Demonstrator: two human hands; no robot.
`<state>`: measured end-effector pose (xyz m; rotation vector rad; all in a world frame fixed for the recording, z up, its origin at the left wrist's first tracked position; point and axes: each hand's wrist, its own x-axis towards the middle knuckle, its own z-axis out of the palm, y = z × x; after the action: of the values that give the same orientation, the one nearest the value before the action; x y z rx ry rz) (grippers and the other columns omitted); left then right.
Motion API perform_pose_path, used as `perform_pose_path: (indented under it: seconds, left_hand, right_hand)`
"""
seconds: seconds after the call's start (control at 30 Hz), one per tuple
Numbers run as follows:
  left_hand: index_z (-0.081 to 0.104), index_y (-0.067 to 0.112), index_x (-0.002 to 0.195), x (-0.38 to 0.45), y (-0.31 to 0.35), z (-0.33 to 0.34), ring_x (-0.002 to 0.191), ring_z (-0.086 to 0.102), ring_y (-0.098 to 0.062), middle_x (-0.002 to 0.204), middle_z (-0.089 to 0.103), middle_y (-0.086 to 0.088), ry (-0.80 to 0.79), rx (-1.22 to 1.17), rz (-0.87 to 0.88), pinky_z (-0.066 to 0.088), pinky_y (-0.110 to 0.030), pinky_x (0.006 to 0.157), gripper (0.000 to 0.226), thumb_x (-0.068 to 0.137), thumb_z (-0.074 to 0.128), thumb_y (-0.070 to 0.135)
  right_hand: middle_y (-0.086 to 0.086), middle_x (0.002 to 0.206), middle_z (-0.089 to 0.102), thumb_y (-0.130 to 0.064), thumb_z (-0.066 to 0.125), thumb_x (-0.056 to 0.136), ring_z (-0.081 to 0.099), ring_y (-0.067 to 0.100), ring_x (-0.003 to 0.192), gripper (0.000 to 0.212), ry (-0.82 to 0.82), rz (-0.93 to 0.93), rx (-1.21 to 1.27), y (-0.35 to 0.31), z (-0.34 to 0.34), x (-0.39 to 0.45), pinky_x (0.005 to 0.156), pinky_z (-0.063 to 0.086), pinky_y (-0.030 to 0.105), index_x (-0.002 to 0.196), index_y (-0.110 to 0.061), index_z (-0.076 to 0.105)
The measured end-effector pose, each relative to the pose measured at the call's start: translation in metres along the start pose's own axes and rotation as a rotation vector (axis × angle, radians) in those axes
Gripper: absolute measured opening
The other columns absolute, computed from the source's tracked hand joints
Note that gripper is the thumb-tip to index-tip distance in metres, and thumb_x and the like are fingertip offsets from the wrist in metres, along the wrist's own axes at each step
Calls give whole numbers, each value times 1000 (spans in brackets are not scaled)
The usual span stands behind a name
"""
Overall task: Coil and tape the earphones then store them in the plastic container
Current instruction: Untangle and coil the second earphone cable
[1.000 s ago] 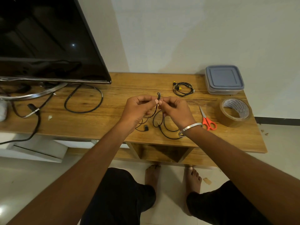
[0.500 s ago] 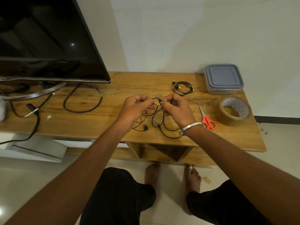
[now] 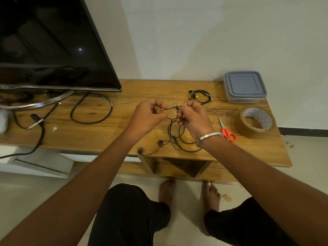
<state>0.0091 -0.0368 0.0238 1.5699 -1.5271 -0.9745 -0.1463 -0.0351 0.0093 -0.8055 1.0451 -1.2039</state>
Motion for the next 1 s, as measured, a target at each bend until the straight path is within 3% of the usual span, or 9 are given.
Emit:
perform_pose_path:
  seconds: [0.13,0.23,0.37,0.47,0.57,0.67,0.77,0.87,1.0]
  left_hand:
    - [70,20,88,2,8,3,66,60,-10,79,66,2,107,-48,-50,54,-24,62,14,92,57,18]
    - [66,12,81,3,16,3,74,64,-17,74,65,-2,48,-400,-238,55,-29,73,26,96,45,11]
    - [60,9,81,2,18,0,79,69,-23,65,63,-3,-59,-764,-291,55,-37,86,24,97,41,9]
    - [62,6,88,3,18,0,58,58,-15,56,46,1,-65,-795,-289,58,-34,73,22,98,43,11]
    - [64,6,91,4,18,0,48,37,-8,56,37,4,-72,-721,-263,44,-24,52,21,98,46,12]
    - [65,6,93,5,17,-3,48,27,-7,61,35,3,-98,-702,-245,26,-22,46,19,98,47,12]
    - [66,7,95,5,17,-7,52,28,-8,63,37,3,-103,-711,-242,26,-22,48,17,97,49,13]
    - [66,7,103,5,18,-10,52,34,-8,66,42,3,-91,-759,-253,34,-22,49,18,96,51,14]
    - [67,10,113,5,19,-13,52,38,-7,73,49,3,-99,-832,-235,38,-22,50,23,94,54,11]
  right_hand:
    - [-9,49,47,-5,51,90,42,13,49,16,-3,12,-77,1,-1,-1,49,37,25,78,-15,53]
    - [-12,49,47,-11,53,92,45,11,49,14,-5,-5,-143,0,-5,1,49,39,24,79,-16,55]
    - [-8,56,52,-12,55,92,53,15,60,15,25,-24,-142,-2,-10,4,61,51,32,77,-15,57]
    - [3,66,50,-9,52,94,60,21,71,16,55,8,25,-5,-10,4,78,57,42,78,-11,54]
    - [6,65,49,-6,48,96,64,24,71,18,49,48,245,-10,-8,3,85,55,47,78,-10,49]
    - [3,62,43,-7,48,96,56,19,57,18,54,62,349,-11,-6,4,67,58,39,79,-11,47]
    - [1,63,38,-10,50,96,41,15,51,17,73,54,215,-11,-9,5,44,40,24,79,-13,48]
    - [0,65,40,-13,54,94,35,12,46,12,44,7,37,-9,-13,5,39,27,20,83,-13,51]
    - [-4,58,41,-14,56,94,30,8,41,11,26,-101,-160,-8,-13,3,39,26,20,82,-15,56]
